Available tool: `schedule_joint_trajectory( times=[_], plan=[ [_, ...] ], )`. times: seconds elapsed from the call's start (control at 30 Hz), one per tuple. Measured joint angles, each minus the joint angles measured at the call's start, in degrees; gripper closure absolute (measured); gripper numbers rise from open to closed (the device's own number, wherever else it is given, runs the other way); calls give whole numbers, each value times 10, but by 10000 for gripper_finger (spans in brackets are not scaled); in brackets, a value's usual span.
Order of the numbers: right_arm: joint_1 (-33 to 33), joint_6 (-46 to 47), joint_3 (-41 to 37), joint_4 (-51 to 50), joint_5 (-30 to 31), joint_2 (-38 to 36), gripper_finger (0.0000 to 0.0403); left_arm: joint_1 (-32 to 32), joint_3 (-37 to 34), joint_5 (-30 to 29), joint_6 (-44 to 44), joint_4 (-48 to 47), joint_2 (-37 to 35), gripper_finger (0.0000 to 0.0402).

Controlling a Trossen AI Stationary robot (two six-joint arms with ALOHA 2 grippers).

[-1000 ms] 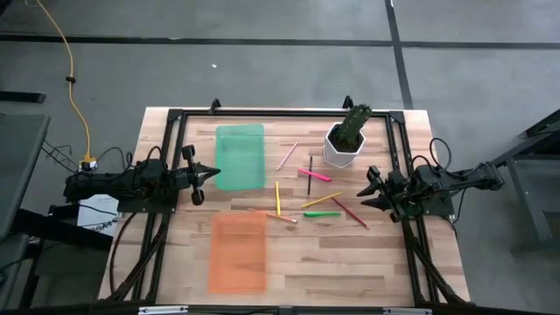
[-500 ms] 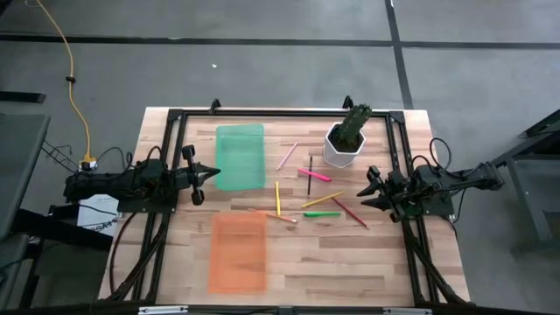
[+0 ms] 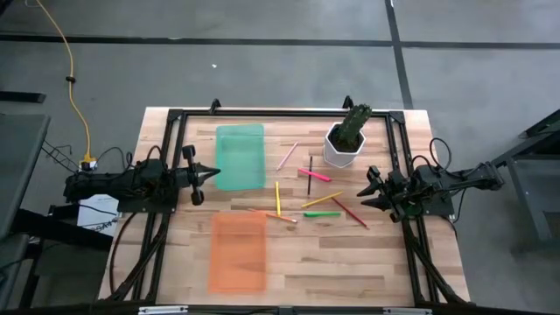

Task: Sort pens & pencils
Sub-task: Put the green pen into the green bin

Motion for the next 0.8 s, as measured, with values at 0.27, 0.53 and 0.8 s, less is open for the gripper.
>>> schedule_joint_trajectory(
  times=[0.27,0.53,0.8],
  plan=[
    [0,-36,0,1,0,0,285,0,0,0,-240,5,0,401],
    [0,35,0,72,28,0,285,0,0,0,-537,14,0,401],
    [0,75,0,250,38,0,285,0,0,-6,-572,14,0,401]
  ],
)
